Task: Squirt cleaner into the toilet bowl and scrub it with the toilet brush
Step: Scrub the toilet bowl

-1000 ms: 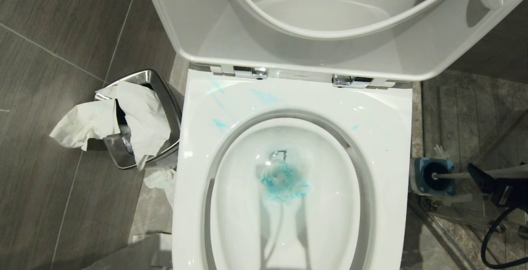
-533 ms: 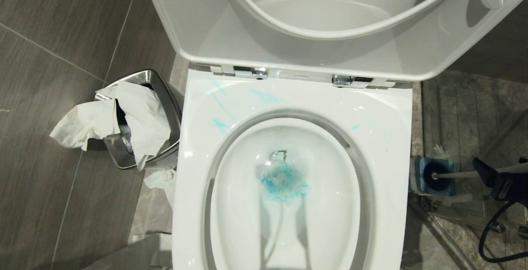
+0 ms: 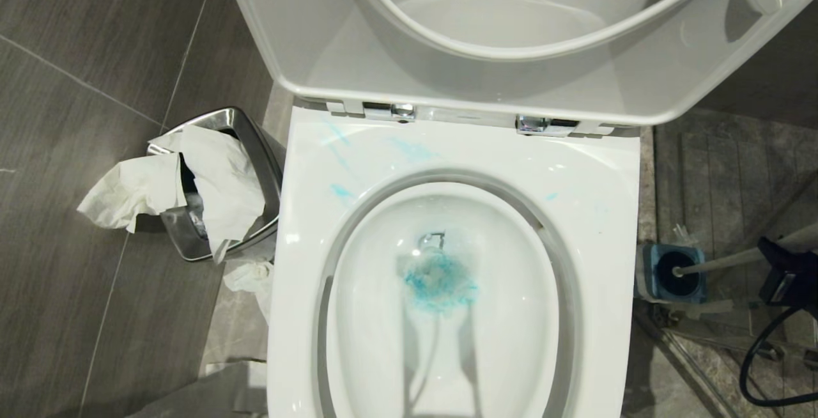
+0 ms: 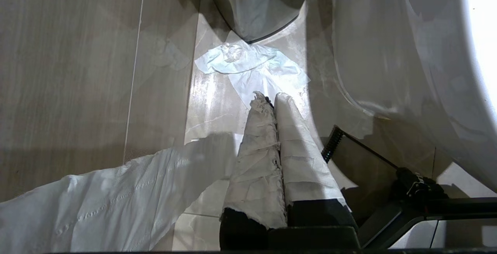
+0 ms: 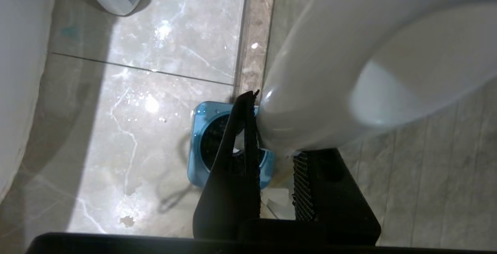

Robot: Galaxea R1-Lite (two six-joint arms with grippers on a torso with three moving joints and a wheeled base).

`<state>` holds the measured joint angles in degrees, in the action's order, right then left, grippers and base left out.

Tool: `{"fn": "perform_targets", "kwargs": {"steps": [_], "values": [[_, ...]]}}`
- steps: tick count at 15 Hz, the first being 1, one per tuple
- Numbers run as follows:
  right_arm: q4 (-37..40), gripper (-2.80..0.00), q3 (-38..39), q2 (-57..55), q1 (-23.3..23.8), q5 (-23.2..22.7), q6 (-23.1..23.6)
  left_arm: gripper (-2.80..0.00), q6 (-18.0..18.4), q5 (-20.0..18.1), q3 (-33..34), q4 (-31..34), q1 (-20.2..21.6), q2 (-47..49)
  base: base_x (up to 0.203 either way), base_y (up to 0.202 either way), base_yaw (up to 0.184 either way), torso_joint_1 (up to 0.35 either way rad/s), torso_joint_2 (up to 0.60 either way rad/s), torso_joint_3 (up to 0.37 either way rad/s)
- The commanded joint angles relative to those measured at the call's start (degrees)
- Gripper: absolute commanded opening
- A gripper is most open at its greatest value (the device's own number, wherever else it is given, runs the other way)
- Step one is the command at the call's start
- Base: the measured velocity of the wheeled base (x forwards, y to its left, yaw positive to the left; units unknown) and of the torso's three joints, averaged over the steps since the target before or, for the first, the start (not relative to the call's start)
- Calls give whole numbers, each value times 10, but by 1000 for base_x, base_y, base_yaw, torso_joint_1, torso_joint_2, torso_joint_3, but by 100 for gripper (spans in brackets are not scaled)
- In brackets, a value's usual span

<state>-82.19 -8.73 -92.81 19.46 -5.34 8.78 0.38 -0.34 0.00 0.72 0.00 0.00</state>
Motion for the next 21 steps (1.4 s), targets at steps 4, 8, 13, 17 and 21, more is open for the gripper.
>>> {"fn": "perform_targets", "kwargs": {"steps": [4, 8, 13, 17, 21], "values": [[-18, -280, 48, 23, 1, 10, 3, -280, 0, 0, 0, 0, 0, 0, 0, 0, 0, 0, 0, 0], [-8, -280, 87, 61, 0, 54, 8, -280, 0, 0, 0, 0, 0, 0, 0, 0, 0, 0, 0, 0], [17, -280, 87, 83, -7, 128, 15, -280, 1, 0, 0, 0, 0, 0, 0, 0, 0, 0, 0, 0], [26, -280, 87, 95, -8, 130, 14, -280, 0, 0, 0, 0, 0, 0, 0, 0, 0, 0, 0, 0], [38, -280, 87, 97, -13, 115, 18, -280, 0, 0, 0, 0, 0, 0, 0, 0, 0, 0, 0, 0]]}}
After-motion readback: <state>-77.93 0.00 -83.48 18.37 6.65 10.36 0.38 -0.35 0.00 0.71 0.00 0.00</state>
